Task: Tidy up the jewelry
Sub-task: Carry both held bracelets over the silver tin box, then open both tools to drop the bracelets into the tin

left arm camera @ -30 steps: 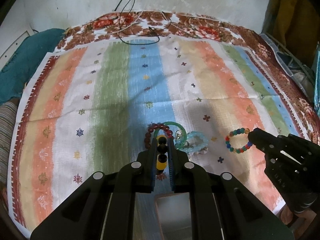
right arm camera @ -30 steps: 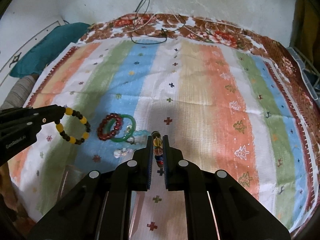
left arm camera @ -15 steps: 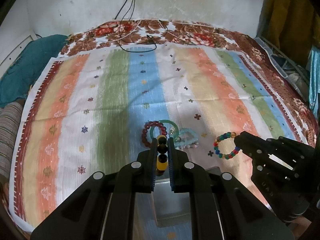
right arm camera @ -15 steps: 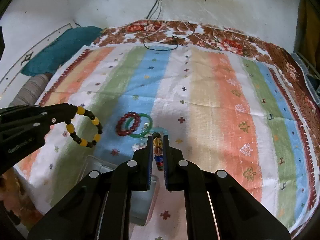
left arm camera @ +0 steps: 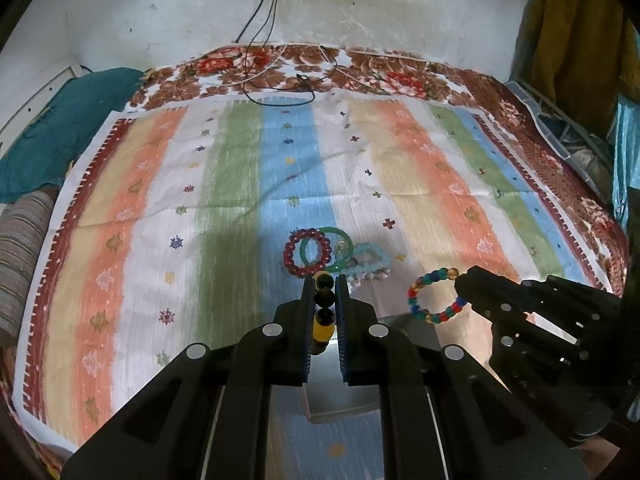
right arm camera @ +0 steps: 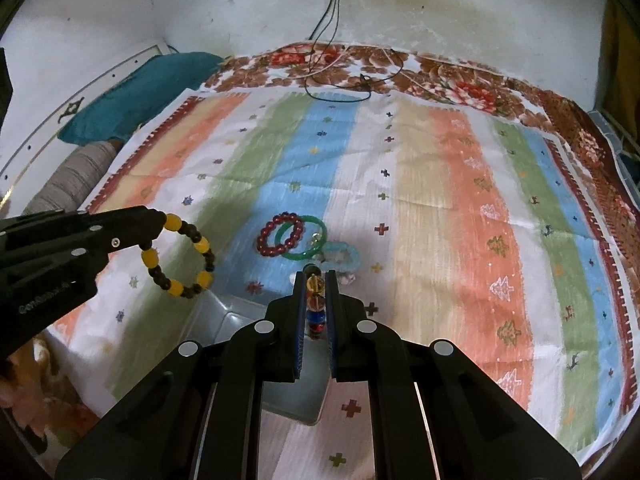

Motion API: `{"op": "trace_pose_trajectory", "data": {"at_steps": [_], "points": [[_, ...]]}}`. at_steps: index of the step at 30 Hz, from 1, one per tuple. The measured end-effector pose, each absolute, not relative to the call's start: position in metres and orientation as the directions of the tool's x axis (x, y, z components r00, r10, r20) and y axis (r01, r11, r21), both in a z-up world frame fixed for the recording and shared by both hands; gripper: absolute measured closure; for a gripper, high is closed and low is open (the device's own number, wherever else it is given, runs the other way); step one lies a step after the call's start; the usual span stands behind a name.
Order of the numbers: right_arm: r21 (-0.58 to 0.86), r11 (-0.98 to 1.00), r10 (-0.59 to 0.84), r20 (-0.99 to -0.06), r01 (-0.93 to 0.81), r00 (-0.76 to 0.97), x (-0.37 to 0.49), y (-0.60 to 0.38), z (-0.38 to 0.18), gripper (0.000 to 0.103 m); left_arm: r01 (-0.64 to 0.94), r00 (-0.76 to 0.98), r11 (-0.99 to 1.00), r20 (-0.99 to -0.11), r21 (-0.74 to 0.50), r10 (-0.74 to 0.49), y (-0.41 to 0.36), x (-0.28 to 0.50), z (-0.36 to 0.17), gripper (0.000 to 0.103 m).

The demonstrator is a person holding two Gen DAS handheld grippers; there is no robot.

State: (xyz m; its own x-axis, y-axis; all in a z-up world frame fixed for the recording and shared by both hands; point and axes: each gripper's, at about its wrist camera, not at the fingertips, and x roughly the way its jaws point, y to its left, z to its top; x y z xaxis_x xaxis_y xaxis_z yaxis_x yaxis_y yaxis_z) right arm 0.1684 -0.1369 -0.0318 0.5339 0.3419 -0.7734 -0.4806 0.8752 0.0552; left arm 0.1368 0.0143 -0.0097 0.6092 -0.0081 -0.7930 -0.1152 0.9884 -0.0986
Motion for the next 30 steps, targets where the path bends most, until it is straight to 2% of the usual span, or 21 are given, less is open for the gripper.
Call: {"op": "trace_pose_trajectory", "data": {"at_steps": [20, 21, 23, 24, 30], "points": [[0.119, 0.865, 0.390, -0.770, -0.488, 0.505, 0.150, -0.143, -0.030, 0.092, -0.103, 0.607, 0.986, -0.794, -0.133, -0.043, 0.003, 0.107, -0.010, 0.092], [0.117, 0.868, 0.384, -0.773, -0.482, 0.505, 0.151, -0.144, -0.031, 0.090, -0.112, 0.605, 0.985, -0.795, -0.131, -0.037, 0.005, 0.108, -0.010, 0.091], [0.119, 0.870, 0.381, -0.777, -0.478, 0.501, 0.152, -0.145, -0.032, 0.074, -0.128, 0.601, 0.982, -0.799, -0.136, -0.032, 0.010, 0.110, -0.011, 0.084], [0.122, 0.872, 0.381, -0.777, -0.474, 0.501, 0.153, -0.146, -0.033, 0.068, -0.135, 0.599, 0.981, -0.800, -0.137, -0.029, 0.012, 0.110, -0.011, 0.084], [0.117, 0.880, 0.365, -0.787, -0.461, 0.498, 0.158, -0.147, -0.036, 0.067, -0.163, 0.591, 0.977, -0.807, -0.141, -0.018, 0.021, 0.115, -0.012, 0.079]]}}
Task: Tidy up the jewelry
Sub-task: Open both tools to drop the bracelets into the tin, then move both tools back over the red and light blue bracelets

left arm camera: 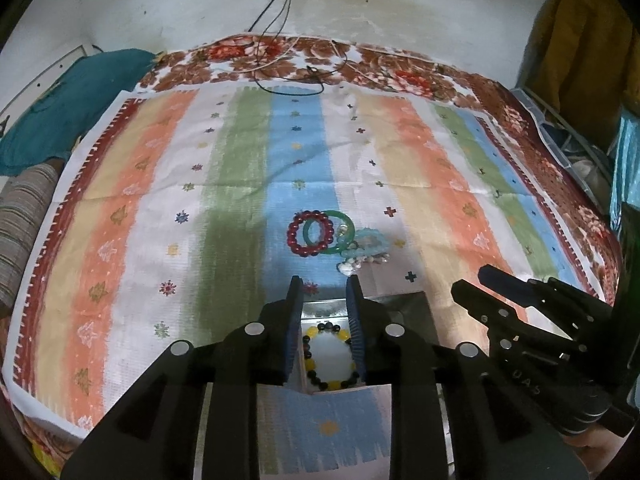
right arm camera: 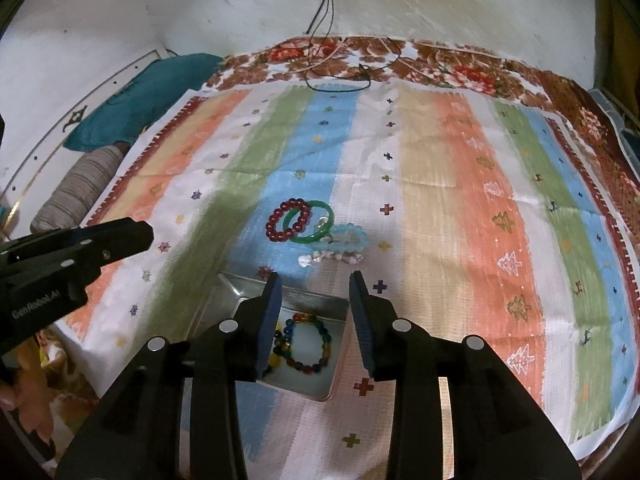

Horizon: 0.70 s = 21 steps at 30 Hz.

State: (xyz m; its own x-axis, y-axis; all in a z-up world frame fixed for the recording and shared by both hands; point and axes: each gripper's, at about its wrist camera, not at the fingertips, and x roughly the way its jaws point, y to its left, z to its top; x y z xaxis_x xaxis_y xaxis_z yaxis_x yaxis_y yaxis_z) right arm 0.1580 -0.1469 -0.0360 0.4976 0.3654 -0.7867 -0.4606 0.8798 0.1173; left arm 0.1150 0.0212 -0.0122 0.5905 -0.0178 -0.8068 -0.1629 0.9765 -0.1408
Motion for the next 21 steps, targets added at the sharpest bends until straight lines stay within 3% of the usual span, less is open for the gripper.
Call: {"op": "trace_pose_trajectory", "data": {"at_steps": [3, 5, 21], "points": [[0.109, 0.883, 0.355, -0.792, -0.457, 0.496, 0.161, -0.146, -0.038, 0.064, -0.178, 0.577, 0.974, -0.816, -0.140, -0.012, 0.026, 0.120, -0.016, 0.076], [0.109, 0.884, 0.352, -0.795, -0.454, 0.494, 0.164, -0.146, -0.039, 0.058, -0.186, 0.566, 0.972, -0.824, -0.142, -0.012, 0.028, 0.125, -0.019, 0.067], [0.098, 0.903, 0.314, -0.814, -0.417, 0.489, 0.193, -0.142, -0.048, 0.043, -0.208, 0.513, 0.970, -0.858, -0.124, 0.000, 0.041, 0.157, -0.033, 0.052]]}}
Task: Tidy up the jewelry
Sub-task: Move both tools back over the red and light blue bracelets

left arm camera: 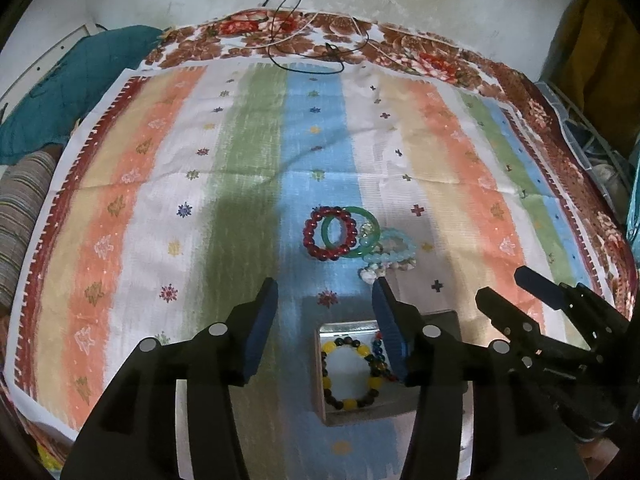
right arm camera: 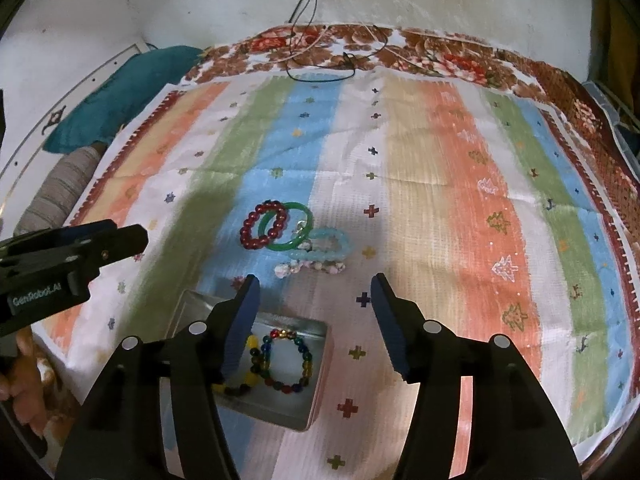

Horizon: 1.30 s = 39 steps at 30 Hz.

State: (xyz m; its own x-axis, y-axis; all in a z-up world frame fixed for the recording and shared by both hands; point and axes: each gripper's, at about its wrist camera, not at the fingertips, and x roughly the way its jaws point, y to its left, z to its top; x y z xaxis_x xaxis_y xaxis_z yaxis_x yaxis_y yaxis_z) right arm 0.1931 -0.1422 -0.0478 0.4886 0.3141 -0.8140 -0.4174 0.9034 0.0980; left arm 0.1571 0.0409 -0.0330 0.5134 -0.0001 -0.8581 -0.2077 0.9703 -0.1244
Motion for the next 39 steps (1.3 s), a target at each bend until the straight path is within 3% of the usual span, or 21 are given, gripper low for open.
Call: {"op": "trace_pose_trajectory", "data": {"at_steps": [39], "points": [[0.041, 0.930, 0.200, -0.890, -0.365, 0.410, 0.272, -0.119, -0.106, 0.042, -0.251, 0.370, 0.964, -0.929, -0.082, 0.017, 0.064, 0.242, -0.104, 0.048]]}}
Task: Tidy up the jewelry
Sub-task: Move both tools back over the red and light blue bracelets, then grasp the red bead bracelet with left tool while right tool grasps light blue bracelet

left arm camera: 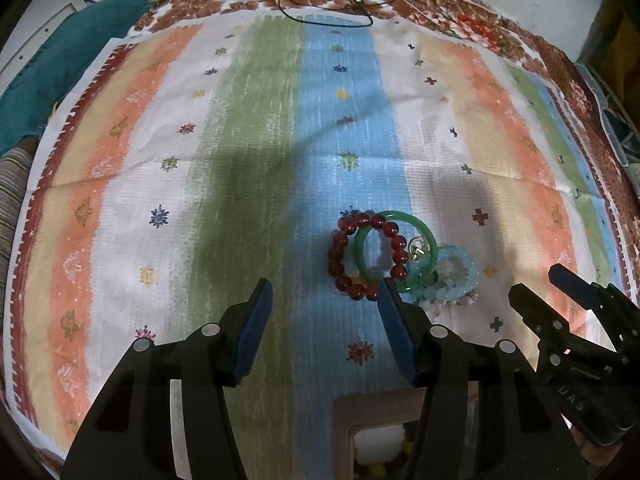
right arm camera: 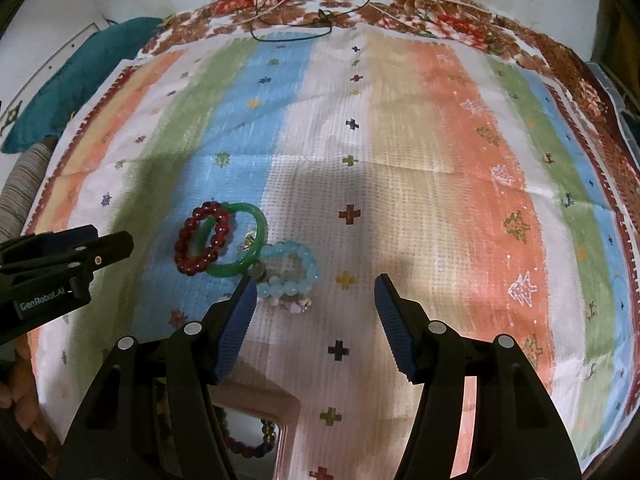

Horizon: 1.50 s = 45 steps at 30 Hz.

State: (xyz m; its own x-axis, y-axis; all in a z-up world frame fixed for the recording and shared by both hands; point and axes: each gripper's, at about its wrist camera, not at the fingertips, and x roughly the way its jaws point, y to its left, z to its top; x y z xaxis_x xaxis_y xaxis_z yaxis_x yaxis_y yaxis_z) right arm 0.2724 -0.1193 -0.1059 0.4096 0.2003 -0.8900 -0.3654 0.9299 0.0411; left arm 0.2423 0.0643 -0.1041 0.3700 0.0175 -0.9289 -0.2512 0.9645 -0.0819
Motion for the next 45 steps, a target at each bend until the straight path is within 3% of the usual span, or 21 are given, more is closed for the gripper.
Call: {"op": "trace_pose_trajectory", "data": {"at_steps": [27, 45], "points": [[0.027, 0.929, 0.160, -0.929, -0.369, 0.333, 0.306, -0.104, -0.147, 0.043, -0.253, 0.301, 0.964, -0.954, -0.081, -0.002, 0.076, 0.277, -0.151, 0.048], [0.010, 0.928, 0.134, -0.942, -0.371, 0.308, 0.319, -0.100, -0.171, 0.065, -0.226, 0.265, 0.973, -0.964, -0.051, 0.011, 0.070, 0.296, -0.177, 0.051]]}}
